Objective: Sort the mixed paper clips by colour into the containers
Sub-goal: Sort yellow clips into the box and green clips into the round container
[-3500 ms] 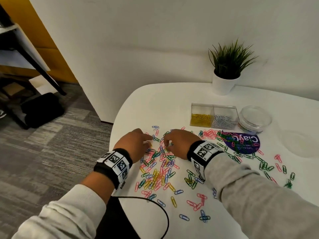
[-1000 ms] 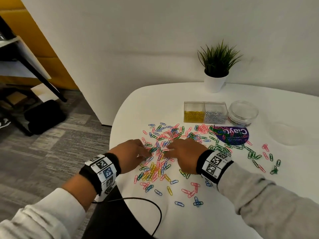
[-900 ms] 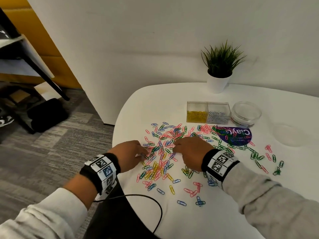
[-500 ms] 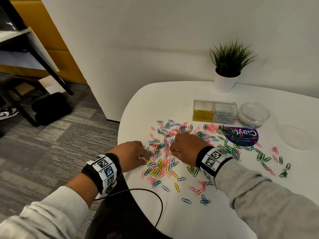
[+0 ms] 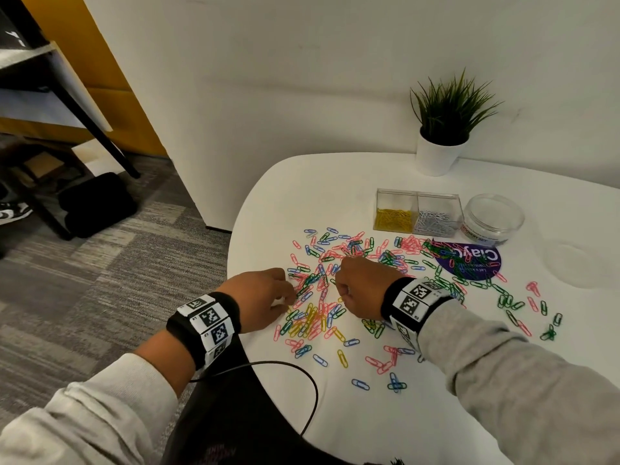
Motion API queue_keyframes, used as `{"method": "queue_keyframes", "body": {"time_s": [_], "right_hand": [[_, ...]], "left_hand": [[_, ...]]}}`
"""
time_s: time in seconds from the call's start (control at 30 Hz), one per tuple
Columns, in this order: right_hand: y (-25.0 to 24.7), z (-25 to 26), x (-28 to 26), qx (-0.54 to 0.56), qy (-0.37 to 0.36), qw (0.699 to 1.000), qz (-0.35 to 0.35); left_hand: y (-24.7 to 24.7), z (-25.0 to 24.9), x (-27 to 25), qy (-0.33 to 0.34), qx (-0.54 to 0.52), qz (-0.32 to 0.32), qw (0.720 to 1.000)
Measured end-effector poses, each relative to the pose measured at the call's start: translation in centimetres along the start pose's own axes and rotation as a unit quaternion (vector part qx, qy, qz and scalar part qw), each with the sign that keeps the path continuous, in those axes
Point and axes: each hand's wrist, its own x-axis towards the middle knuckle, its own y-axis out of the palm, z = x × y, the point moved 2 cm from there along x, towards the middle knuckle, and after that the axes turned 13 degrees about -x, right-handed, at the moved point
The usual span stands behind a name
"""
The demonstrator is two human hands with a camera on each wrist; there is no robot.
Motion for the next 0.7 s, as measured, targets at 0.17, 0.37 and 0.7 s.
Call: {"method": "queue_keyframes", "body": {"time_s": [0.17, 0.37, 0.7], "right_hand": [[-1.0, -0.8, -1.2, 0.042, 0.031, 0.998, -0.033], [-1.2, -3.1, -4.5, 0.31, 0.143, 0.928, -0.147], [1.2, -1.2, -6.3, 0.167, 0.096, 0.981, 0.034]], "left_hand": [[0.2, -0.5, -0.1, 0.013, 0.018, -0.004, 1.0], [0.9, 0.0, 0.0, 0.0, 0.05, 0.001, 0.999], [-1.5, -1.0, 0.8, -0.119, -0.215, -0.079, 0.966]]}}
